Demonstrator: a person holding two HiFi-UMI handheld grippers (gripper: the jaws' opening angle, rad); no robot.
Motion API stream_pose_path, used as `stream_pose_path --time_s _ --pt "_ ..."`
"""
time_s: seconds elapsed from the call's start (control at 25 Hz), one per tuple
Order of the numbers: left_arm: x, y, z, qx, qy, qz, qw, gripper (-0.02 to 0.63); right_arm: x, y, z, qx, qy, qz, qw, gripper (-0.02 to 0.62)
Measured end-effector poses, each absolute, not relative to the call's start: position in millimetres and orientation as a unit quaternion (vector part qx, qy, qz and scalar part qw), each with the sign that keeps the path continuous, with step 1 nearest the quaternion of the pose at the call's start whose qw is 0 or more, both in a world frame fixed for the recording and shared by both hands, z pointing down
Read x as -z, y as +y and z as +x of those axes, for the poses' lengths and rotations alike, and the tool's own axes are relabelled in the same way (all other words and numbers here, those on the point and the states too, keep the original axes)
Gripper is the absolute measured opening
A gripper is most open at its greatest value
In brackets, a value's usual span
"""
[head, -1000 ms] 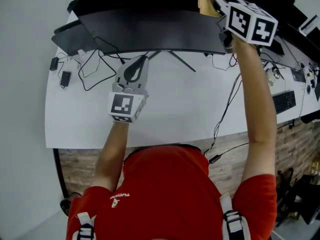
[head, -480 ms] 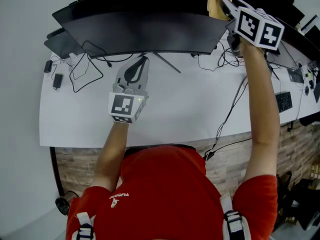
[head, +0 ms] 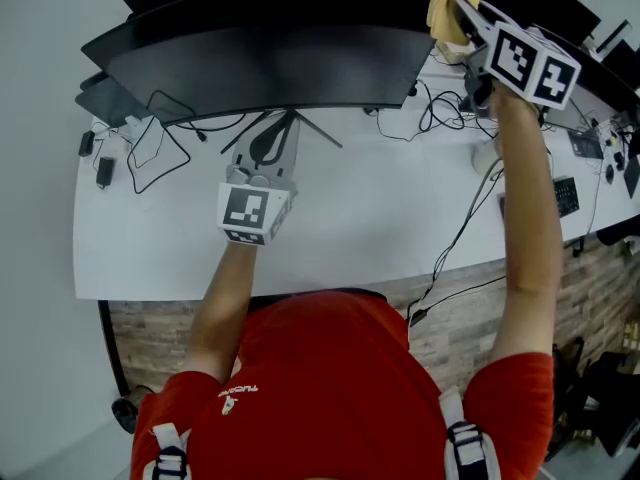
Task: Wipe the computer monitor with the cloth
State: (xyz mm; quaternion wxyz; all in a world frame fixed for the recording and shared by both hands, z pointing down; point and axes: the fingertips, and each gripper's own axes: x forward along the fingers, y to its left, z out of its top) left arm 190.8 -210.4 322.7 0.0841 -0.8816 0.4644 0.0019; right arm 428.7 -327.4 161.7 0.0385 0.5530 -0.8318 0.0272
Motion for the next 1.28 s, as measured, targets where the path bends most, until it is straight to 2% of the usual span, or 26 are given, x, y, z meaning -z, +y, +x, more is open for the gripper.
stream_pose_path --time_s 0.36,0.84,1.28 --pt "-327 -216 213 0.003 0.451 -0.888 0.088 0.015 -163 -324 468 -0.058 -0.825 0.562 0.002 0.064" --pt "-330 -217 214 0.009 0.449 -0.889 0.087 0.015 -186 -329 468 -0.121 -0.832 0.539 -0.050 0.063" --pt "-340 -216 207 0.021 0.454 -0.887 0.082 0.015 -235 -330 464 -0.150 -0.829 0.536 -0.048 0.063"
